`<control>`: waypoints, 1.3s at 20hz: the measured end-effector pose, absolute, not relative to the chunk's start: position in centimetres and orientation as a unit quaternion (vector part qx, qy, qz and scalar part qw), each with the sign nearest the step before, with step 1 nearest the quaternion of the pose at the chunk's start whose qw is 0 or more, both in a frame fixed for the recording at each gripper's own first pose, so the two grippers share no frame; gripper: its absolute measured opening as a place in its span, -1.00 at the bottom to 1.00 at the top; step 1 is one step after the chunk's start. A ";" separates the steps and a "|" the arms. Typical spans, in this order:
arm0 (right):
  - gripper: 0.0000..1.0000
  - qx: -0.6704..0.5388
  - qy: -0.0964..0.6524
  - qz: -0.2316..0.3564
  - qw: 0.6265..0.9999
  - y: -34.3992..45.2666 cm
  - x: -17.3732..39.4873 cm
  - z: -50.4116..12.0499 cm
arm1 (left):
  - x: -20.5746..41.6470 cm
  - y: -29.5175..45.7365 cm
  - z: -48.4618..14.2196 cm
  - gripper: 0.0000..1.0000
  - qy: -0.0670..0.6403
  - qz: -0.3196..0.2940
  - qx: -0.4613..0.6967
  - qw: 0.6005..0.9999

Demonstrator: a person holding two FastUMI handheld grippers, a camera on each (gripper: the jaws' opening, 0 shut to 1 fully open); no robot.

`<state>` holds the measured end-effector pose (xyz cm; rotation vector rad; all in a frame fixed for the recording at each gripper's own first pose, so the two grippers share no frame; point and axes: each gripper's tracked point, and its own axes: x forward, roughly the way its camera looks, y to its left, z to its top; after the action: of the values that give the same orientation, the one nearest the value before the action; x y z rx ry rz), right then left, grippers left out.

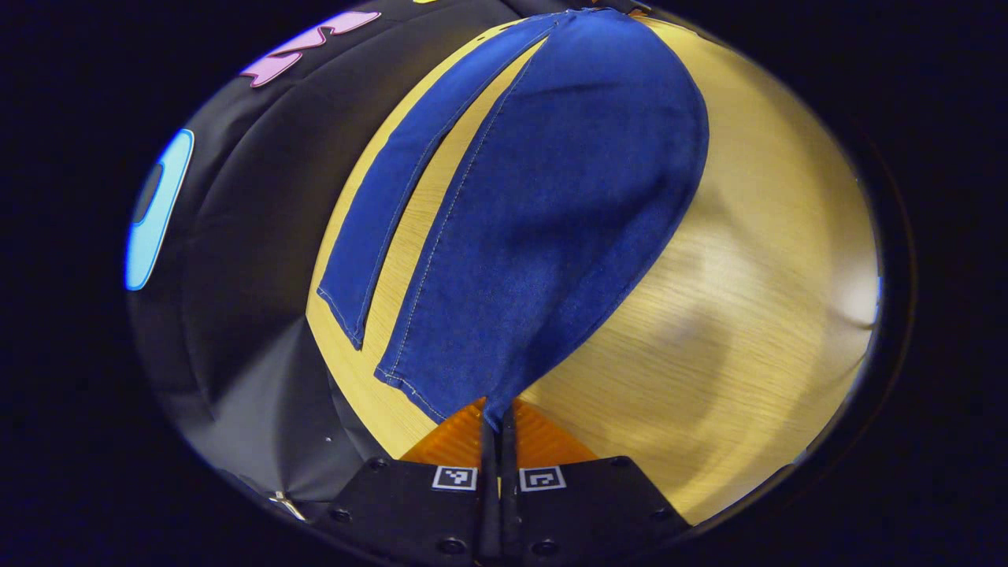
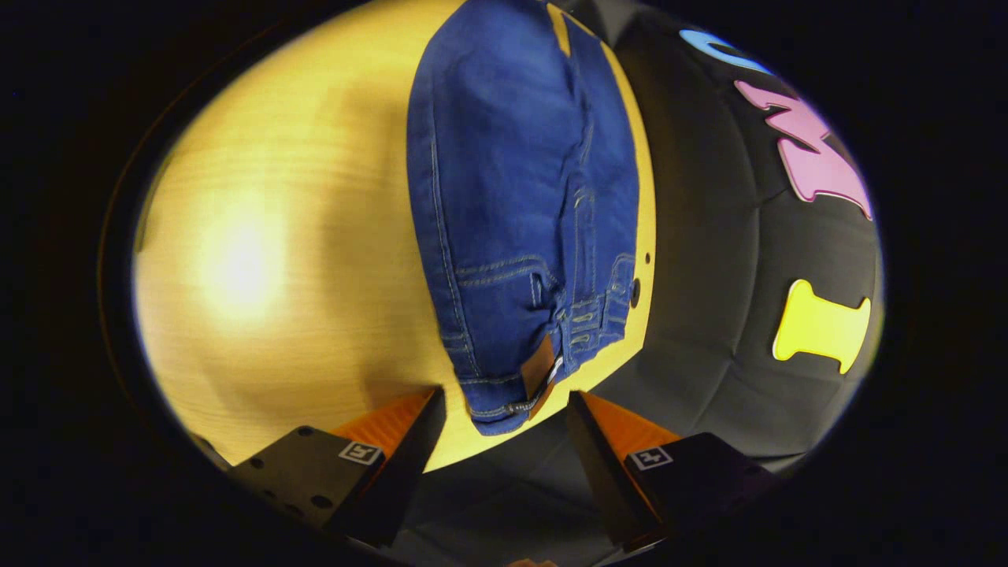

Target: Grasp the waist and the cuffs of the jeans and fold them to make the two legs overlap; first hold the waist and fold one-third of the jeans toward the cuffs, then hold the cuffs and fold the remaining one-third in the same direction to finish folding.

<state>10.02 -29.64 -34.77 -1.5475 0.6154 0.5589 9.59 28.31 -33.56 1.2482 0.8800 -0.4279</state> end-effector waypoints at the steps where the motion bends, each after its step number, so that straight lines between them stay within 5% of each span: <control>1: 0.84 -0.675 0.270 0.238 0.644 -29.5 10.5 -34.7 | 9.6 28.3 -33.6 -0.89 0.396 -0.190 0.560 0.702; 5: 0.82 -0.700 0.234 0.222 0.638 -27.9 13.1 -34.9 | 9.8 28.2 -33.5 -0.89 0.395 -0.170 0.551 0.715; 8: 0.57 -0.704 0.226 0.220 0.637 -27.0 14.7 -36.1 | 10.1 28.4 -33.6 -0.89 0.387 -0.136 0.545 0.732; 11: -0.38 -0.671 0.250 0.233 0.657 -27.0 14.1 -36.8 | 10.3 28.3 -33.4 -0.89 0.377 -0.115 0.542 0.742; 13: -0.72 -0.661 0.253 0.242 0.664 -26.9 13.6 -36.8 | 10.3 28.4 -33.4 -0.89 0.382 -0.112 0.540 0.742; 22: -0.83 -0.620 0.239 0.223 0.714 -26.5 12.5 -30.6 | 10.6 27.1 -32.7 -0.89 0.461 -0.040 0.323 0.826; 26: -0.83 -0.589 0.245 0.202 0.743 -25.2 14.7 -26.2 | 12.6 24.7 -27.8 -0.88 0.443 0.023 0.163 0.881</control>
<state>14.66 -25.21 -26.20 -1.2917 0.5375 0.4425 12.61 24.66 -27.78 0.3405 0.9232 0.0488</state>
